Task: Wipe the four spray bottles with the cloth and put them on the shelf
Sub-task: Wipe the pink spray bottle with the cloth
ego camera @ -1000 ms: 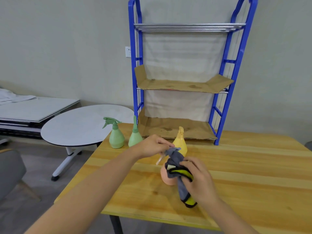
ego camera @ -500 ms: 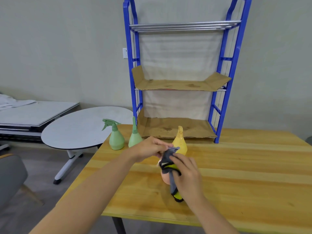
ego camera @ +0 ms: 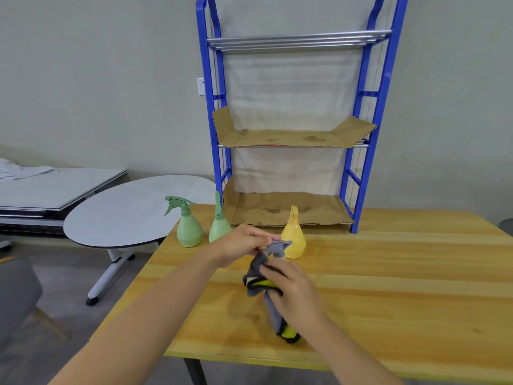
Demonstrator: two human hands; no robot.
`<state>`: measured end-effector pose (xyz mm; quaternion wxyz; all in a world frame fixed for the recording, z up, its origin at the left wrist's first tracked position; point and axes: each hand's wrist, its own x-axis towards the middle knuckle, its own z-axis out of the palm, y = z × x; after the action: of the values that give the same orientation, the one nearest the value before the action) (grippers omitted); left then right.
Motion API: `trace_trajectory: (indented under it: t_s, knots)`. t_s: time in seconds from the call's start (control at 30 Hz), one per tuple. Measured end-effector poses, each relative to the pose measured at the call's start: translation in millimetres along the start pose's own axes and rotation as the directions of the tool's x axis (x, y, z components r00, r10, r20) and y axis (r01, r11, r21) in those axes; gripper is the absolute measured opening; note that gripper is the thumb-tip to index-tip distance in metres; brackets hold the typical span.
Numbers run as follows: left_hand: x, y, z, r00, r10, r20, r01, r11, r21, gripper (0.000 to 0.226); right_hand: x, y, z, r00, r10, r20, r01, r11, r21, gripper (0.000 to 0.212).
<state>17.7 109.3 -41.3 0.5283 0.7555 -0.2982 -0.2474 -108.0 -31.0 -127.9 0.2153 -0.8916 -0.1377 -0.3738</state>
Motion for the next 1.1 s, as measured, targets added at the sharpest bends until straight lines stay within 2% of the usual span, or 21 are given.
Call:
trace_trajectory:
  t_s: [0.03,0.07,0.1,0.17,0.2,0.3,0.33,0.47,0.53,0.63,0.7,0.77,0.83,0.87,0.93,1.0,1.07,1.1]
  knots:
    - [0,0,0,1.000,-0.003,0.013,0.003,1.000,-0.001,0.030,-2,1,0,0.997,-0.068,0.029,0.069,0.997,-0.031,0.053]
    - [-1,0,0,1.000,-0.005,0.019,0.005,1.000,0.005,0.030,-1,6,0,0.999,-0.054,-0.001,0.054,0.998,-0.030,0.054]
    - [-1,0,0,1.000,-0.002,0.015,0.002,1.000,0.013,0.030,0,11,-1,0.996,0.044,-0.079,-0.043,0.999,0.006,0.054]
    - [-1,1,2,1.000,0.019,0.002,-0.019,1.000,0.025,0.030,7,15,-7,0.925,0.294,-0.240,-0.272,0.955,0.120,0.052]
    - [-2,1,2,1.000,0.026,-0.005,-0.026,0.999,0.036,0.029,10,14,-8,0.907,0.333,-0.257,-0.309,0.942,0.129,0.051]
    - [-1,0,0,0.998,0.040,-0.044,-0.035,0.994,0.102,0.027,6,11,-7,0.983,0.139,-0.119,-0.142,0.990,-0.015,0.052]
    - [0,-1,-1,0.997,0.045,-0.064,-0.036,0.990,0.134,0.025,5,13,-8,0.989,0.114,-0.090,-0.118,0.992,-0.039,0.052]
    - [1,-4,2,0.988,0.094,-0.121,-0.060,0.964,0.260,0.016,6,22,-11,0.930,0.327,-0.167,-0.326,0.945,0.034,0.051]
    - [0,-3,5,0.987,0.104,-0.126,-0.062,0.953,0.298,0.018,4,21,-10,0.932,0.329,-0.152,-0.329,0.944,0.029,0.050]
    - [-3,-1,5,0.984,0.106,-0.144,-0.053,0.943,0.327,0.020,-5,27,-22,0.962,0.273,0.027,-0.272,0.962,-0.039,0.048]
    - [-4,-1,4,0.983,0.096,-0.159,-0.040,0.944,0.327,0.020,-8,34,-38,0.949,0.203,0.242,-0.181,0.977,-0.111,0.046]
    - [-3,-1,5,0.982,0.085,-0.166,-0.028,0.947,0.320,0.019,-12,35,-48,0.871,0.161,0.464,-0.076,0.978,-0.196,0.045]
    - [-2,-1,6,0.984,0.074,-0.161,-0.018,0.945,0.326,0.019,-19,31,-50,0.757,0.188,0.625,-0.003,0.959,-0.285,0.047]
    - [-2,0,7,0.985,0.071,-0.158,-0.015,0.943,0.331,0.020,-25,30,-49,0.724,0.196,0.662,0.018,0.953,-0.302,0.047]
    - [-2,1,7,0.986,0.067,-0.152,-0.012,0.942,0.336,0.020,-35,32,-47,0.727,0.203,0.656,0.012,0.952,-0.307,0.048]
    - [-3,1,7,0.986,0.067,-0.150,-0.014,0.943,0.333,0.021,-38,36,-47,0.734,0.220,0.642,-0.025,0.954,-0.300,0.059]
    - [-4,0,7,0.987,0.065,-0.150,-0.013,0.946,0.324,0.020,-37,36,-46,0.709,0.239,0.663,-0.082,0.963,-0.258,0.070]
    - [-4,0,7,0.987,0.062,-0.150,-0.011,0.948,0.318,0.020,-36,34,-44,0.690,0.246,0.681,-0.099,0.964,-0.248,0.069]
